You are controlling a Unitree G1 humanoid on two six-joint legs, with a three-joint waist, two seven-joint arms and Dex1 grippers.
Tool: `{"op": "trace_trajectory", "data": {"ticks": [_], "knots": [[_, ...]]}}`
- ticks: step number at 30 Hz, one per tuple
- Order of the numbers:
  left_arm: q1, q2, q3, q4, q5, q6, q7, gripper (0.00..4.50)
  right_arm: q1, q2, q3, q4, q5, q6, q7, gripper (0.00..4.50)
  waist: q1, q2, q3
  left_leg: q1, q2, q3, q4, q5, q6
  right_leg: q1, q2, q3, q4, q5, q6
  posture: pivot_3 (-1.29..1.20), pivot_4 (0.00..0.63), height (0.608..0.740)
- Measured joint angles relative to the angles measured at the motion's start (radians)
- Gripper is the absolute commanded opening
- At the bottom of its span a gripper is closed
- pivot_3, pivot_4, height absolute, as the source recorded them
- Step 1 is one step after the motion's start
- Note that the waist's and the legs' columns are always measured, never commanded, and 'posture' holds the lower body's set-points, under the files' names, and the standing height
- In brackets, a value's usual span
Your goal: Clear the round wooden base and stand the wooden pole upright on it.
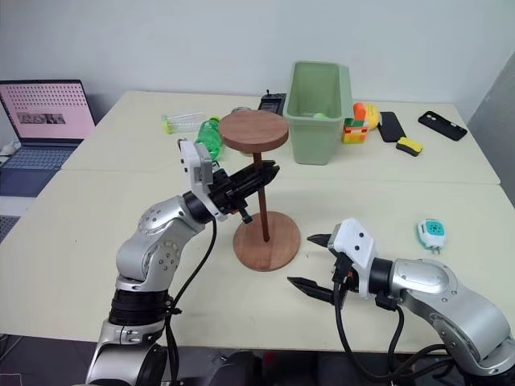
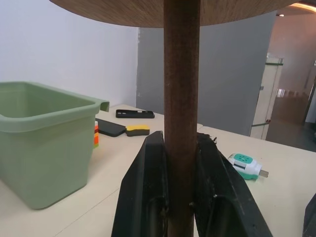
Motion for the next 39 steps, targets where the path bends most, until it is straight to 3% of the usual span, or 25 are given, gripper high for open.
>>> {"op": "trace_trajectory", "data": {"ticks": [39], "knots": [[0.050,-0.023,-0.052,0.015,0.050,-0.142,0.039,0.28,0.000,-0.018,0.000,-0.003,0.010,0.007,0.021,4.50,0.001,0.000,0.000,0.008,0.000,-0.005,-0.002,0.000,0.000,0.012,0.000,-0.002,-0.006,0.000,0.000,0.00,0.150,0.740]]}}
